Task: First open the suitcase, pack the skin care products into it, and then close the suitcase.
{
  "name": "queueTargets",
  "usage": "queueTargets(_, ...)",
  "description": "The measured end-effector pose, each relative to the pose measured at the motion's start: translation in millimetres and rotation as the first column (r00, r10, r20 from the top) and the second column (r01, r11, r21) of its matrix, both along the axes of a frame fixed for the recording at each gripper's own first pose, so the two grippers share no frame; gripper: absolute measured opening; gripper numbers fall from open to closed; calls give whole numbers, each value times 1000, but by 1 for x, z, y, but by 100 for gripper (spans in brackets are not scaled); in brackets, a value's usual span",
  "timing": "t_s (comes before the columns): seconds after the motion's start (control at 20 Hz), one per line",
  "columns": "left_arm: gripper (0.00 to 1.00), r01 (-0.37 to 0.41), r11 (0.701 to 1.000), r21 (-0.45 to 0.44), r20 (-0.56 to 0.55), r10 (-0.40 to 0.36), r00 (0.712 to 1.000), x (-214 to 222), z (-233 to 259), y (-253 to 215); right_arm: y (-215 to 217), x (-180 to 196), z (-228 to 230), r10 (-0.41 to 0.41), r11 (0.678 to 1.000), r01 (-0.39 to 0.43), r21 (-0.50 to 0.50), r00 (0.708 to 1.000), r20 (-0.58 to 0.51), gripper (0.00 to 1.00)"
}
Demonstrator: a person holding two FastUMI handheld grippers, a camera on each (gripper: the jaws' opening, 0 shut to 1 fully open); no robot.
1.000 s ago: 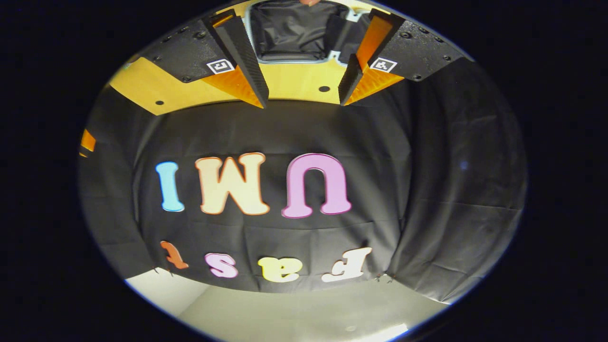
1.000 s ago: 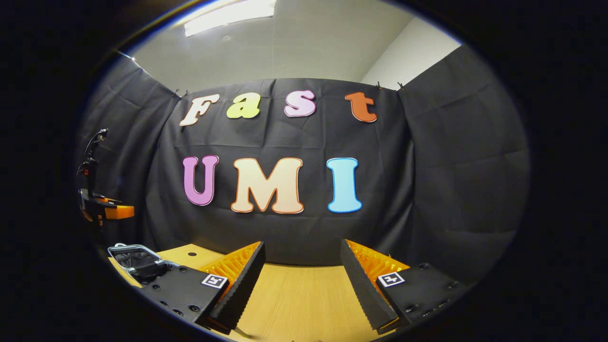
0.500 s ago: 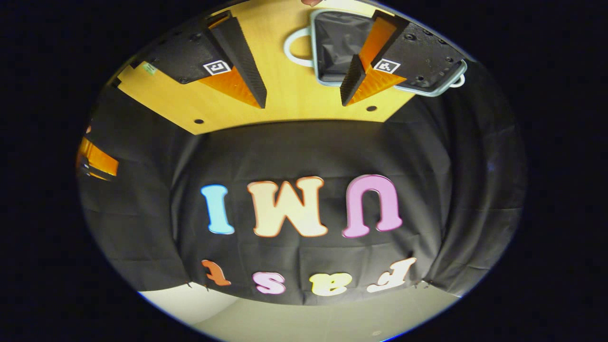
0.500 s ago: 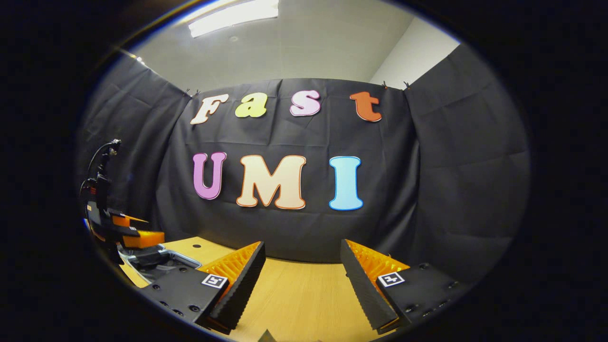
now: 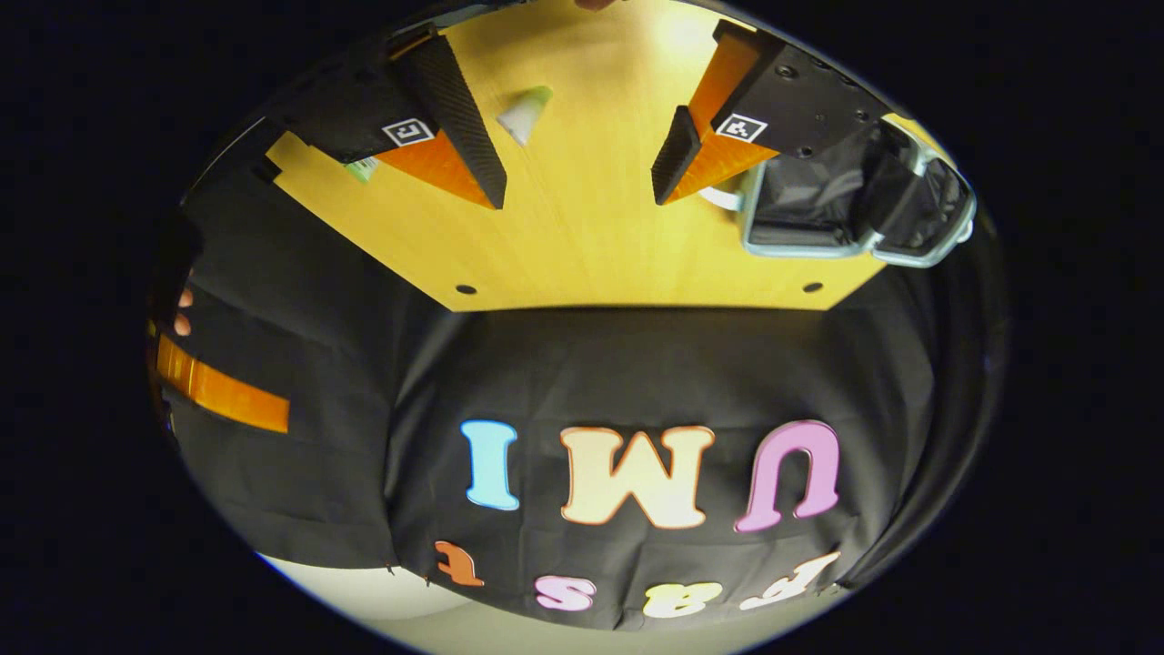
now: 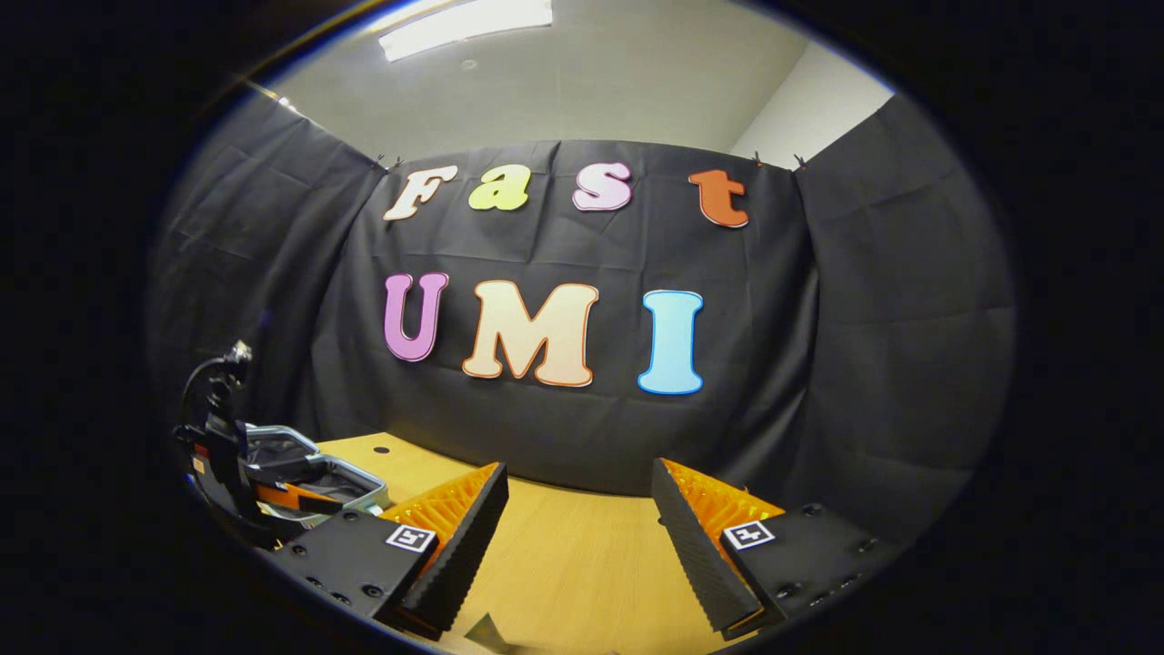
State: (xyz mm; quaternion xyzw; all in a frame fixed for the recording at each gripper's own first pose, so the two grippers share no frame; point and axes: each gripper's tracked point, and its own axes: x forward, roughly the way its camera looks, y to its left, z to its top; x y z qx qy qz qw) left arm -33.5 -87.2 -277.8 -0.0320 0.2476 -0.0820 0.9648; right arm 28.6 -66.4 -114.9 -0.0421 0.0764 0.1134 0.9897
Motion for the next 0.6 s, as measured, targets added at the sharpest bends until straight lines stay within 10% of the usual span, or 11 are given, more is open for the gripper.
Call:
queueTargets(0.4, 88, 67, 995, -68, -173, -78, 982, -16, -78, -44, -5, -11, -26, 16, 1000, -16, -2, 997, -74, 99)
queueTargets(0.6, 57, 22, 998, -51, -271, -35, 962, -19, -120, -41, 11, -31, -57, 65, 998, -62, 26, 985, -158, 100)
